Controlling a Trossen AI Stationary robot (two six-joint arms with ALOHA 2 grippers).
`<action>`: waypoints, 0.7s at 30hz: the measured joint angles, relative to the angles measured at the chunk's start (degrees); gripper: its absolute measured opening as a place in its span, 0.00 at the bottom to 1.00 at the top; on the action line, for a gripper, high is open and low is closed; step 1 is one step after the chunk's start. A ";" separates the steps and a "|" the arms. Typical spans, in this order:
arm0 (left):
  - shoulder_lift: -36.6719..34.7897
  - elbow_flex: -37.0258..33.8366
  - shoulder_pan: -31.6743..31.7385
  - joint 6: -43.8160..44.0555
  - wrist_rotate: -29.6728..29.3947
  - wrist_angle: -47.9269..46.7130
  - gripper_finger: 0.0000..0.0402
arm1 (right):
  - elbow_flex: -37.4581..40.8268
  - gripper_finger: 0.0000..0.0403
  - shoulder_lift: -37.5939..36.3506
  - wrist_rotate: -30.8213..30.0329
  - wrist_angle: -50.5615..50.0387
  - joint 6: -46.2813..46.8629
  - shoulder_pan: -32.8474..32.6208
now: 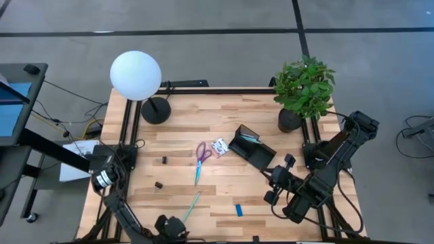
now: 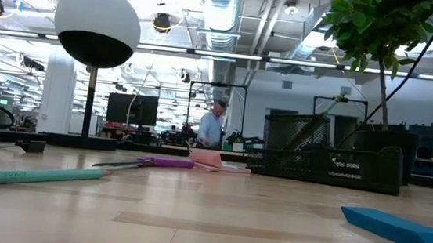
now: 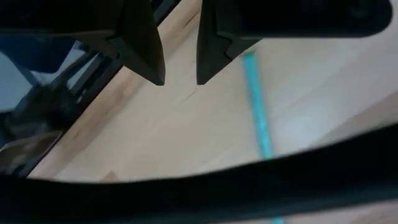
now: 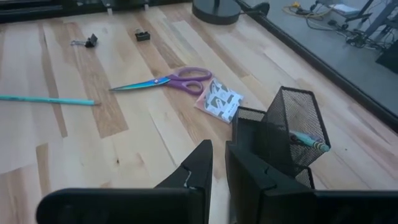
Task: Pick and place office supplies into organizer
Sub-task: Put the light blue pencil into the black desk organizer
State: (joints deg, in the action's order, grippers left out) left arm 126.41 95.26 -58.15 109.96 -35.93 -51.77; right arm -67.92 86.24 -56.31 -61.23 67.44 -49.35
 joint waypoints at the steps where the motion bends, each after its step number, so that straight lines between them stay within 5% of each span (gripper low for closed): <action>1: 0.00 0.00 -0.30 0.60 0.35 -0.69 0.22 | 0.00 0.10 0.00 -0.30 0.02 -0.02 -0.02; 6: 0.26 0.07 -1.61 4.88 5.27 -5.16 0.22 | 0.00 0.10 0.00 -0.79 0.00 -0.42 0.14; 21: 0.26 0.04 -2.64 7.58 6.15 -7.32 0.22 | 0.00 0.10 0.00 -0.79 0.02 -0.48 0.38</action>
State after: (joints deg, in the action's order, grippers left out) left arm 126.67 95.31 -60.80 117.54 -29.78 -59.09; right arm -67.92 86.24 -57.10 -61.21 66.96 -48.97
